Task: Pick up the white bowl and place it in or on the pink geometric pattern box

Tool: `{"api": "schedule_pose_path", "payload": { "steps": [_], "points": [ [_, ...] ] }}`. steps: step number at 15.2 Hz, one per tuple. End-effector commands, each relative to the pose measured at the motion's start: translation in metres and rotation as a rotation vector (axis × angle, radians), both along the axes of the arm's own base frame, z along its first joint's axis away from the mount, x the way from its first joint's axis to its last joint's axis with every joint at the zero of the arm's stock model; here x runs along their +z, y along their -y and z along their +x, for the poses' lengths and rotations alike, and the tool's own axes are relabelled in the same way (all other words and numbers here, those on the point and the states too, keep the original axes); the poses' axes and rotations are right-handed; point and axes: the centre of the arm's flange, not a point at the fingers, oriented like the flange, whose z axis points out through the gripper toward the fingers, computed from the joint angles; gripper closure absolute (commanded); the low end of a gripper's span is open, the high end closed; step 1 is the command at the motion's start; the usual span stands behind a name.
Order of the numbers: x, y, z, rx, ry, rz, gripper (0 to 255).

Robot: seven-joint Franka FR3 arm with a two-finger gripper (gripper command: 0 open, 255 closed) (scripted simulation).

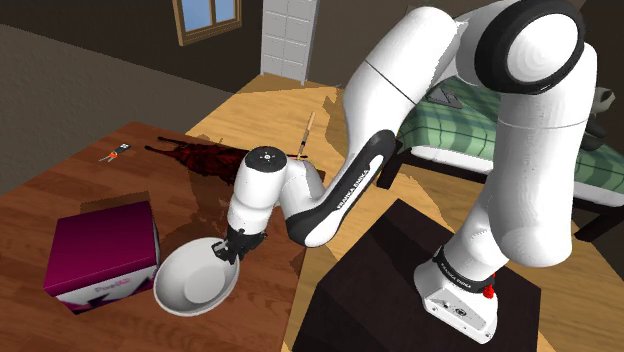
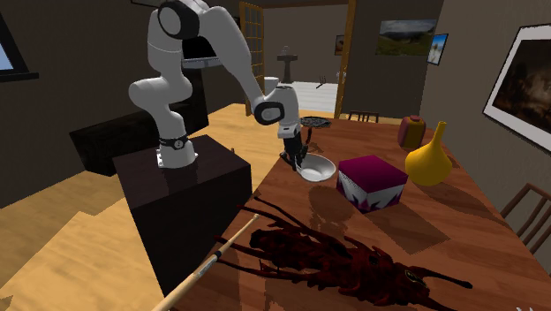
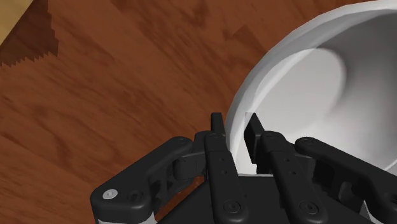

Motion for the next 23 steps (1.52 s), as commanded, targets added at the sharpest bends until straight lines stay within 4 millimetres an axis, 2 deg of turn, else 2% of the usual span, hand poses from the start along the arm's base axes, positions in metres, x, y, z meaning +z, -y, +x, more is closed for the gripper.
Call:
{"api": "schedule_pose_path", "payload": {
  "steps": [1,23],
  "points": [
    [0.011,0.0,0.0,0.0,0.0,0.0,255],
    [0.127,0.0,0.0,0.0,0.0,0.0,255]
  ]
}}
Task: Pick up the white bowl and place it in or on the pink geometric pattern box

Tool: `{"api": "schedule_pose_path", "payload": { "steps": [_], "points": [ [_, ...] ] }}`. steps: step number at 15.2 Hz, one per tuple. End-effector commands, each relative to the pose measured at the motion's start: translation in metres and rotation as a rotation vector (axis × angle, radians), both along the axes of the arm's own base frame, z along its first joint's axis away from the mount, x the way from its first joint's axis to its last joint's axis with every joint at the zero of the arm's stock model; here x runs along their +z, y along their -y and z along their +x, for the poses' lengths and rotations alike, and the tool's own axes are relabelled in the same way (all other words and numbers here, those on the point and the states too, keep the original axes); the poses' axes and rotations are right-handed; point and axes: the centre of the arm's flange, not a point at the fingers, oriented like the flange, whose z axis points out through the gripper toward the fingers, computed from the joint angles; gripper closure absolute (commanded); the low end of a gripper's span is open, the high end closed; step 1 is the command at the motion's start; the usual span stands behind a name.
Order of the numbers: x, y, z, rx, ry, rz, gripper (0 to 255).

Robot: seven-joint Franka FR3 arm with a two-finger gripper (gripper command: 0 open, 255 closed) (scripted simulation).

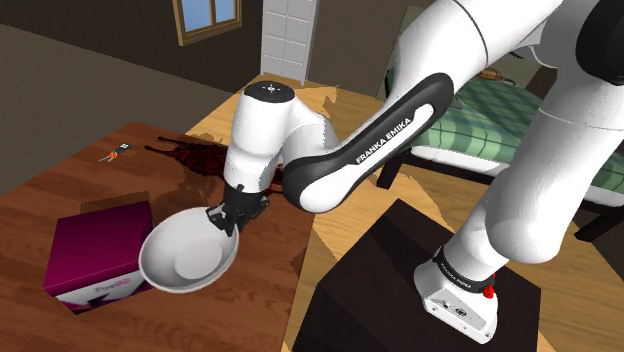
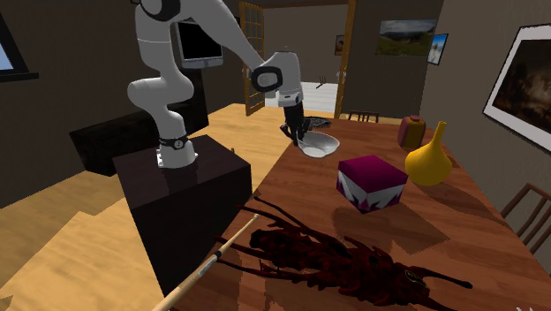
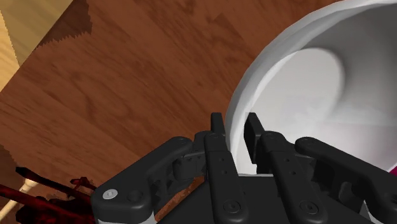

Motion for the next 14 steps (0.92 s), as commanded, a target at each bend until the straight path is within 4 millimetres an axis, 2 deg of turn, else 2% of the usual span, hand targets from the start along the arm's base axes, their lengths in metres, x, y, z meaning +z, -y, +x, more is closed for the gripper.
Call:
{"api": "schedule_pose_path", "payload": {
  "steps": [1,7,14],
  "points": [
    [0.012,0.001,-0.001,0.0,0.0,0.001,255],
    [0.042,0.001,-0.001,0.0,0.0,0.001,255],
    [0.055,-0.045,0.078,0.0,0.0,0.001,255]
  ]
}}
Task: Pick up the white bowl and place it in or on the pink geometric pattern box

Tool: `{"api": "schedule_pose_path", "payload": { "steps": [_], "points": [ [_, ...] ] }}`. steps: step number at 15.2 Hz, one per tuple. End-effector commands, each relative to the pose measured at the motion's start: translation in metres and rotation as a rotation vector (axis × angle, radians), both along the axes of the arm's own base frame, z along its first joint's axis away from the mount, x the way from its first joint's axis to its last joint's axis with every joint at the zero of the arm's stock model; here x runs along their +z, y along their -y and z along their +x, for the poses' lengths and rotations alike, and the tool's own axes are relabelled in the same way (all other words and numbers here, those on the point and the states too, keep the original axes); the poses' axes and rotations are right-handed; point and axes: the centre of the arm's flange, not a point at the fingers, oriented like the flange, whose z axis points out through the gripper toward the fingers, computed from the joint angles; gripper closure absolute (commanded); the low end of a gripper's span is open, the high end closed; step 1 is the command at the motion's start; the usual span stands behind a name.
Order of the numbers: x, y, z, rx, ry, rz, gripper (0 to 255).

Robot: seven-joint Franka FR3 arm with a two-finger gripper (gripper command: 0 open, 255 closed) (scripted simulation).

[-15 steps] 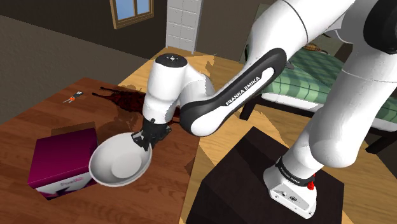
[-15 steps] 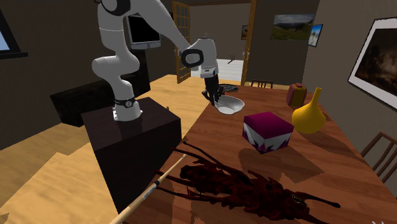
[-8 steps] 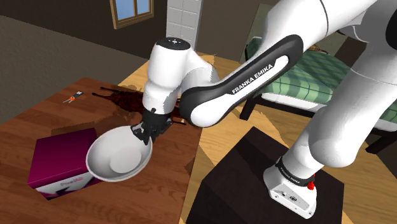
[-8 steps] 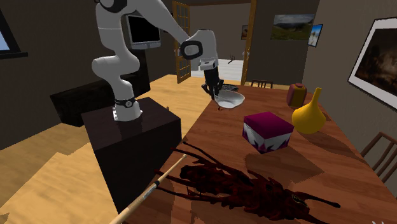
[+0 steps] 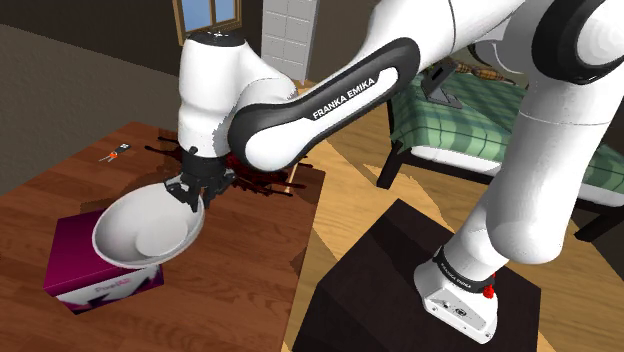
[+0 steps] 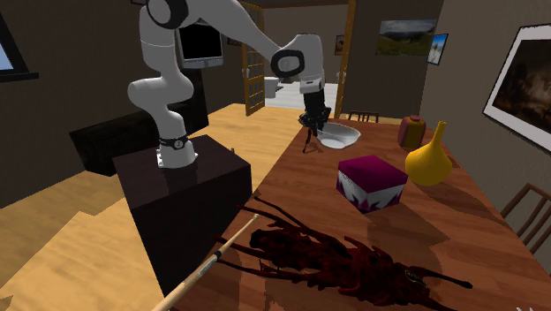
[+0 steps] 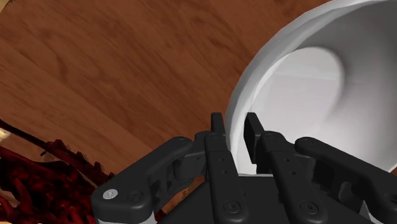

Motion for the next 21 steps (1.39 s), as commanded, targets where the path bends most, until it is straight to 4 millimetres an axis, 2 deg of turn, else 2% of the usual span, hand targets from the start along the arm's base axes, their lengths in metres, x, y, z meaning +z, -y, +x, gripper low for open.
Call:
{"api": "schedule_pose_path", "payload": {
  "steps": [1,11,21],
  "points": [
    [0.004,-0.014,0.023,-0.001,0.002,-0.001,255],
    [0.021,-0.079,0.135,-0.001,0.002,-0.001,255],
    [-0.032,-0.079,0.135,-0.001,0.002,-0.001,255]
  ]
}}
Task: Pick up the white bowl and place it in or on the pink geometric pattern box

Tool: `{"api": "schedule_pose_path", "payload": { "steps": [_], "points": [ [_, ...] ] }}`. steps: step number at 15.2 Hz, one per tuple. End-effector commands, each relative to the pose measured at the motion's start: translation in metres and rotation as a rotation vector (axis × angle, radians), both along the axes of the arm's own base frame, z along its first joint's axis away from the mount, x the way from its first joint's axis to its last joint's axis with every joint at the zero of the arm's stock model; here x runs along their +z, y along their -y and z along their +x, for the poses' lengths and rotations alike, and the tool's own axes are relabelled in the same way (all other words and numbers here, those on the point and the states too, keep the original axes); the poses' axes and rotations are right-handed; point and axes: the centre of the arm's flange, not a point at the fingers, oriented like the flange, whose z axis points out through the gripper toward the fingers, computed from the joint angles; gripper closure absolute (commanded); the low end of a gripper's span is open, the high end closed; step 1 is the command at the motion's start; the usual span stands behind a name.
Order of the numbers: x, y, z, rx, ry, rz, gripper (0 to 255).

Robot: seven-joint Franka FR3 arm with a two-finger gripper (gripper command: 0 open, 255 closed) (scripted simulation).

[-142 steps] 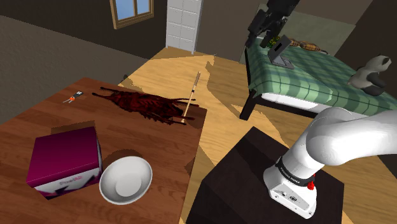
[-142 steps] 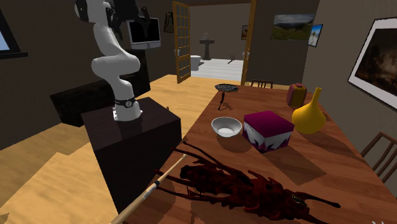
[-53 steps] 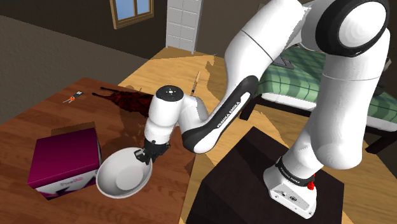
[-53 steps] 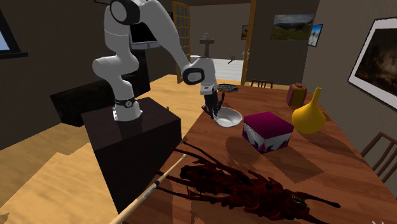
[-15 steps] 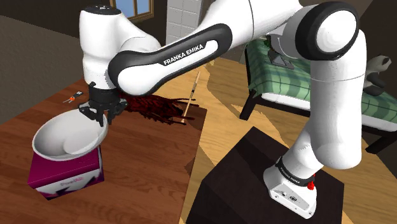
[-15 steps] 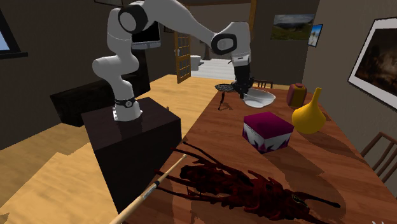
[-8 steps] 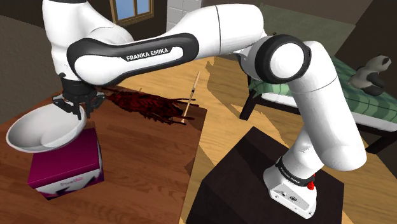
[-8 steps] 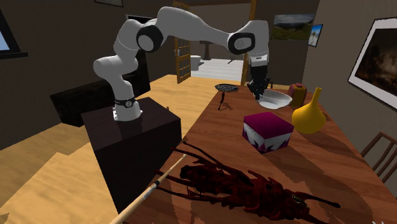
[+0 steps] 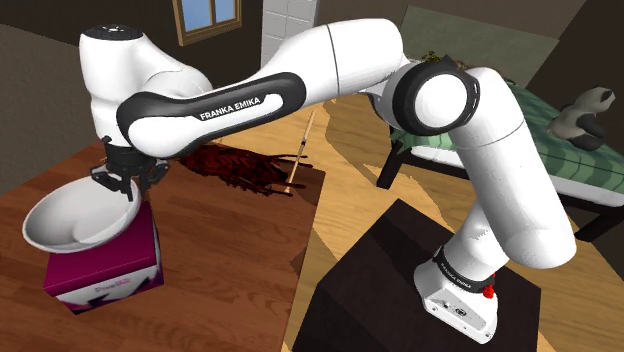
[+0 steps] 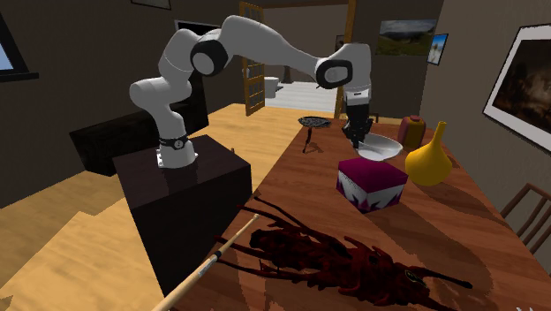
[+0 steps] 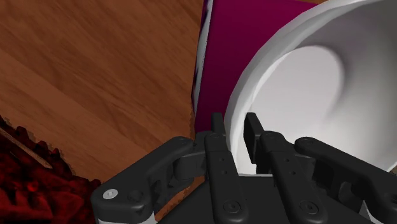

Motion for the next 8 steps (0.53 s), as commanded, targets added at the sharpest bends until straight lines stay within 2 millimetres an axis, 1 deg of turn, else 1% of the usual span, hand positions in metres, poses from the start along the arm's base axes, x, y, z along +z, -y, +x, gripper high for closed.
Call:
{"api": "schedule_pose_path", "payload": {
  "steps": [1,8],
  "points": [
    [-0.011,-0.001,0.0,0.0,0.001,0.001,255],
    [-0.047,-0.001,0.0,0.0,0.001,0.001,255]
  ]
}}
